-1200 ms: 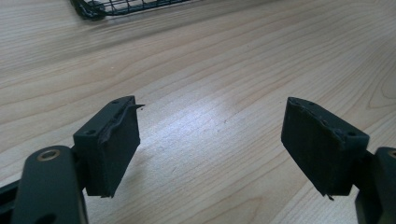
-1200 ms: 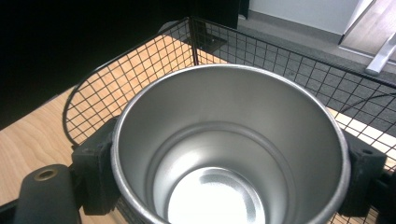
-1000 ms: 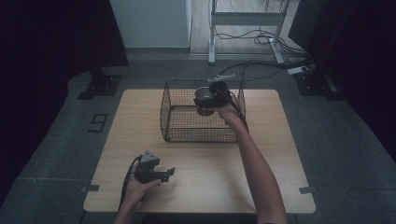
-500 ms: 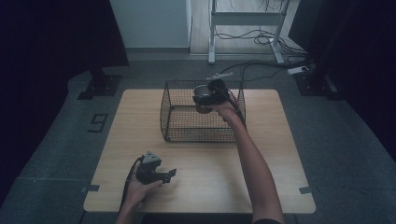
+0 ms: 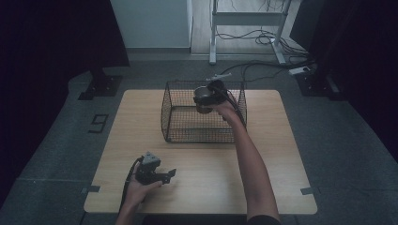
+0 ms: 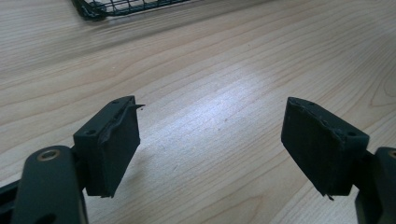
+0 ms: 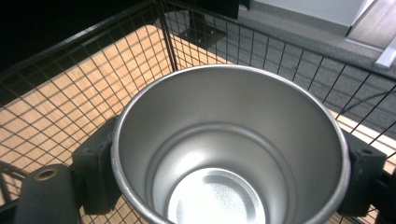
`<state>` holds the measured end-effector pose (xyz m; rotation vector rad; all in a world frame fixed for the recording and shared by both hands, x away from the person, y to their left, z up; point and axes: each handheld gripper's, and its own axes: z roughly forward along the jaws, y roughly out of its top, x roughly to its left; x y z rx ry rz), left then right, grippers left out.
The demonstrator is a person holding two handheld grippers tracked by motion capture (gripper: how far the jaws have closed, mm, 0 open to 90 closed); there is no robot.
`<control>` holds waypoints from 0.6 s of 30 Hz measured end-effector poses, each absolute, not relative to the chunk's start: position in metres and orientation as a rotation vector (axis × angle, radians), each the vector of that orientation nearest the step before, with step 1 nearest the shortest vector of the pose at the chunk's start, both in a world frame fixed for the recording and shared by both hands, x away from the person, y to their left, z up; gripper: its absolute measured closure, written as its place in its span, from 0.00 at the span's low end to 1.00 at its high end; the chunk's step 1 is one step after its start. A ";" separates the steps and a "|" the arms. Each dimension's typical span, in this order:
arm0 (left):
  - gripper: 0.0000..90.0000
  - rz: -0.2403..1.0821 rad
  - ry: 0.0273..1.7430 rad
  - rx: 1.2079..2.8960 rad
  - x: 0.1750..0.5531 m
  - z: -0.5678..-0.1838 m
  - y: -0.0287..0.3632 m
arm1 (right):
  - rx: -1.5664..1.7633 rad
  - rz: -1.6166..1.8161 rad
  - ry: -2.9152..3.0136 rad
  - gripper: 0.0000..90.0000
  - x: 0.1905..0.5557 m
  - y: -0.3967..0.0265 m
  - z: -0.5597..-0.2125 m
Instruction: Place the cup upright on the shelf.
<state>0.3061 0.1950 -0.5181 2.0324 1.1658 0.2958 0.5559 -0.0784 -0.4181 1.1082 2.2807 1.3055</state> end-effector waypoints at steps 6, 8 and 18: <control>0.22 0.296 1.168 2.029 0.306 -0.518 0.197 | 1.129 1.304 2.281 0.17 0.559 -0.077 -0.426; 0.22 0.296 1.167 2.029 0.306 -0.518 0.197 | 1.130 1.305 2.281 0.17 0.560 -0.077 -0.428; 0.22 0.289 1.158 2.033 0.306 -0.518 0.197 | 1.156 1.265 2.290 0.17 0.567 -0.079 -0.441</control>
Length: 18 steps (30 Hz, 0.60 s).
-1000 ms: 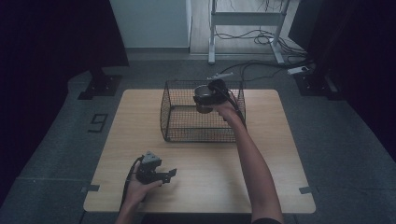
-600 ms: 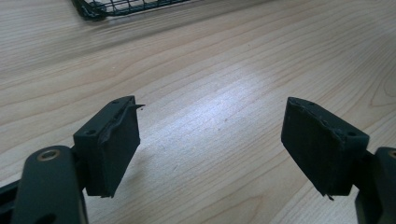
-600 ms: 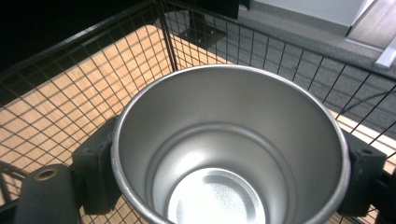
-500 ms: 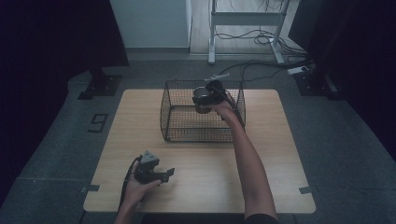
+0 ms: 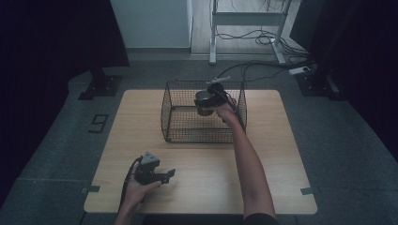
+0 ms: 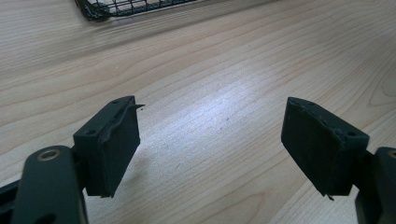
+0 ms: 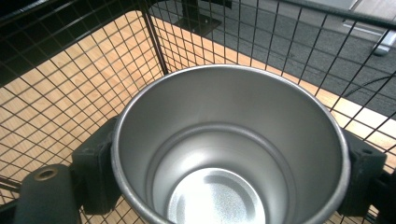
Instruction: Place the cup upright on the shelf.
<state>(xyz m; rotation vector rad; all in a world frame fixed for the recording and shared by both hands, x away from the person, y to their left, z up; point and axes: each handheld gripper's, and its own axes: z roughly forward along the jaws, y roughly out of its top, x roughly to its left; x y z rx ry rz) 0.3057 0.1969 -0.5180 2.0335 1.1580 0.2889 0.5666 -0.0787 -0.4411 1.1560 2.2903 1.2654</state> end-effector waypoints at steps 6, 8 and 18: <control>0.22 0.288 1.162 2.027 0.306 -0.518 0.198 | 1.151 1.243 2.308 0.17 0.568 -0.076 -0.446; 0.22 0.290 1.162 2.027 0.306 -0.517 0.198 | 1.149 1.234 2.314 0.17 0.569 -0.075 -0.448; 0.22 0.293 1.164 2.023 0.306 -0.517 0.200 | 1.166 1.192 2.350 0.17 0.572 -0.074 -0.459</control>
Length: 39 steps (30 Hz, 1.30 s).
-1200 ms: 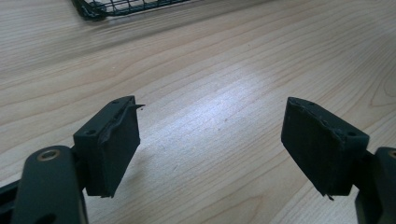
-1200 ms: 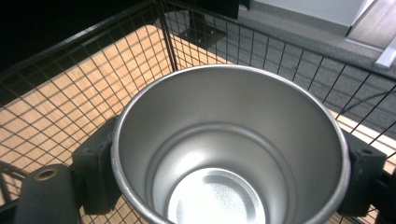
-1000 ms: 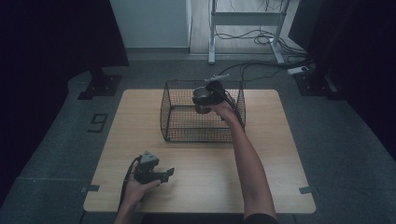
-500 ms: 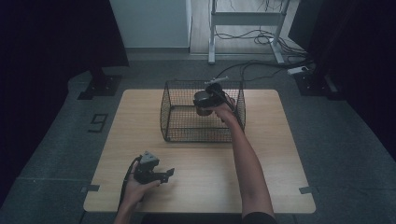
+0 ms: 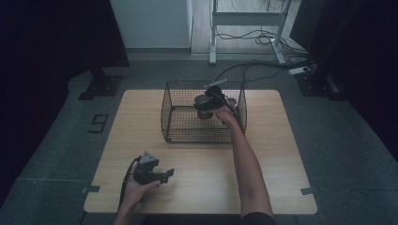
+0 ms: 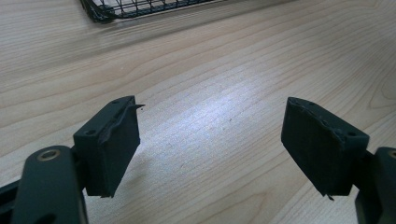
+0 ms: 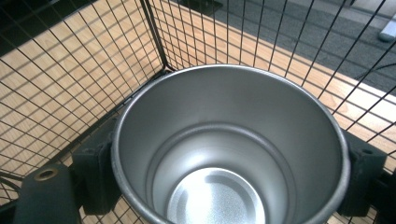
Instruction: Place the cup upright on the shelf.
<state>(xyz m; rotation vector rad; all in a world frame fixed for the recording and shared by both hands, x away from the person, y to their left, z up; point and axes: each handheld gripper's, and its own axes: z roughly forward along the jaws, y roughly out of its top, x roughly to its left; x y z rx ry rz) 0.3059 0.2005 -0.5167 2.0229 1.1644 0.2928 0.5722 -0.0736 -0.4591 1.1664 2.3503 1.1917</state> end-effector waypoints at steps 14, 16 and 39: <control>0.22 0.293 1.169 2.017 0.306 -0.517 0.202 | 1.210 1.142 2.369 0.17 0.578 -0.073 -0.472; 0.22 0.292 1.170 2.017 0.306 -0.517 0.202 | 1.216 1.130 2.376 0.17 0.578 -0.072 -0.474; 0.22 0.294 1.173 2.012 0.306 -0.516 0.203 | 1.243 1.051 2.414 0.17 0.582 -0.071 -0.484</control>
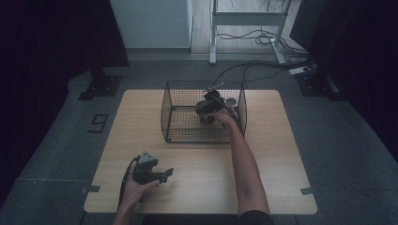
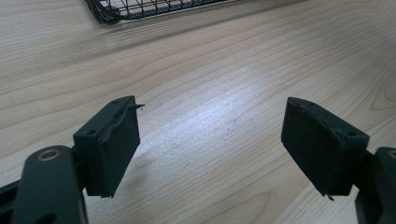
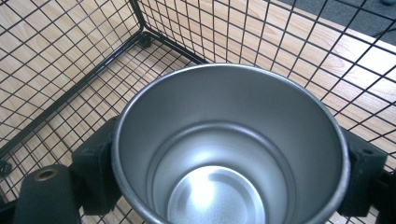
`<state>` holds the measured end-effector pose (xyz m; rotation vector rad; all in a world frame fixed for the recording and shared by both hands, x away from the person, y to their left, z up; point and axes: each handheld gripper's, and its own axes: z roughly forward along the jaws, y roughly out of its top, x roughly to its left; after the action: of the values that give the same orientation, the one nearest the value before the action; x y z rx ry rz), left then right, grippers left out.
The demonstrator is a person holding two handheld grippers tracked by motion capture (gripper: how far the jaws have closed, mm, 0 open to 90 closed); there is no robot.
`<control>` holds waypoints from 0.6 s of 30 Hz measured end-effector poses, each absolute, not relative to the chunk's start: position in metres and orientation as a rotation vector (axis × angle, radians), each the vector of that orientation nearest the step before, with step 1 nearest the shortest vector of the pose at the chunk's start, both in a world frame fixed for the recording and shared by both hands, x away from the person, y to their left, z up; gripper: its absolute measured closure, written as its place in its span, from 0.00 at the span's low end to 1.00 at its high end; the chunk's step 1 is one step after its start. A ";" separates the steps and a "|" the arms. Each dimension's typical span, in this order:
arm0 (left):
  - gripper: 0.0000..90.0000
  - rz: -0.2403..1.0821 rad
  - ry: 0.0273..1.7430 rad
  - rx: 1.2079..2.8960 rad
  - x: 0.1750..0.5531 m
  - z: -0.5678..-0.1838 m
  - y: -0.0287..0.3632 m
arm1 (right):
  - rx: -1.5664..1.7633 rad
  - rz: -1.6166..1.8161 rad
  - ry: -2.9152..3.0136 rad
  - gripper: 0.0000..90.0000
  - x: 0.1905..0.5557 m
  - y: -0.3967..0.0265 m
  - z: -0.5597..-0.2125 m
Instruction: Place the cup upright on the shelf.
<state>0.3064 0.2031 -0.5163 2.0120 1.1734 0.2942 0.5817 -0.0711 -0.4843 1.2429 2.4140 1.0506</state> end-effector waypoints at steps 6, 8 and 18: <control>0.22 0.297 1.169 2.012 0.306 -0.515 0.203 | 1.271 1.040 2.429 0.17 0.582 -0.074 -0.483; 0.22 0.297 1.167 2.013 0.306 -0.515 0.202 | 1.277 1.028 2.439 0.17 0.581 -0.076 -0.483; 0.22 0.299 1.163 2.013 0.305 -0.514 0.202 | 1.274 0.895 2.488 0.15 0.577 -0.081 -0.483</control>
<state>0.3053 0.2017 -0.5144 2.0132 1.1633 0.2994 0.5772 -0.0813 -0.4829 1.2738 2.4881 0.8946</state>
